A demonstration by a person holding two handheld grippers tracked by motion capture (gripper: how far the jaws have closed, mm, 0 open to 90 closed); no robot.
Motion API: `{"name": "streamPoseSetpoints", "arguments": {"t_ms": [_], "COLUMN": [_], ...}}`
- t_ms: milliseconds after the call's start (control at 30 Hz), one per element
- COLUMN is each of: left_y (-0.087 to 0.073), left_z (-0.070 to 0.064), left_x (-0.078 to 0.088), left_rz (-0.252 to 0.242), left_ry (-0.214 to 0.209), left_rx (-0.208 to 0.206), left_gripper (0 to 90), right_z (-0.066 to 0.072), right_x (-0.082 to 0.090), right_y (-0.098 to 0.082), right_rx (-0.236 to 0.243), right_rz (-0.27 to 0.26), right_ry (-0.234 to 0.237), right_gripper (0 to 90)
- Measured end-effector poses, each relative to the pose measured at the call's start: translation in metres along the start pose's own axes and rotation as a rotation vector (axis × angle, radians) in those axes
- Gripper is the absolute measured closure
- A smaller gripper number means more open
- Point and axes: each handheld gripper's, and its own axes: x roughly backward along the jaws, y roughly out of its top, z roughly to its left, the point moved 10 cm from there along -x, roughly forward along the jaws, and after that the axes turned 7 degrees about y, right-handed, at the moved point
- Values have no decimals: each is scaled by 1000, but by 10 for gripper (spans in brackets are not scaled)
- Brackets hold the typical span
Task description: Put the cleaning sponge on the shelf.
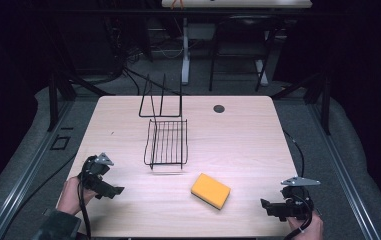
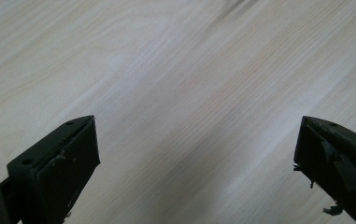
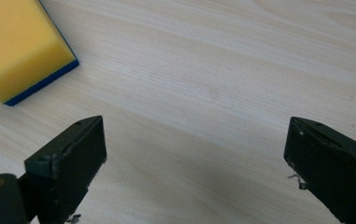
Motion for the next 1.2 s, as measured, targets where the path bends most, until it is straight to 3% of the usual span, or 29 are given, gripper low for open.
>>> {"name": "streamPoseSetpoints", "arguments": {"t_ms": [267,500,833,1200], "left_y": [12,25,53,82], "left_z": [-17,-40,-73,-108], "left_x": [14,22,28,23], "left_rz": [-31,-29,-73,-91], "left_ry": [-21,-38,-87,-134], "left_rx": [-39,-116,-195,-312], "left_gripper": [1,1,1,1], "right_z": [1,2,5,5], "right_x": [1,1,1,1], "right_y": [0,1,2,2], "right_rx": [0,1,4,0], "right_rz": [-3,-5,-7,-7], "right_ry": [2,9,24,24], "right_gripper": [53,54,56,58]}}
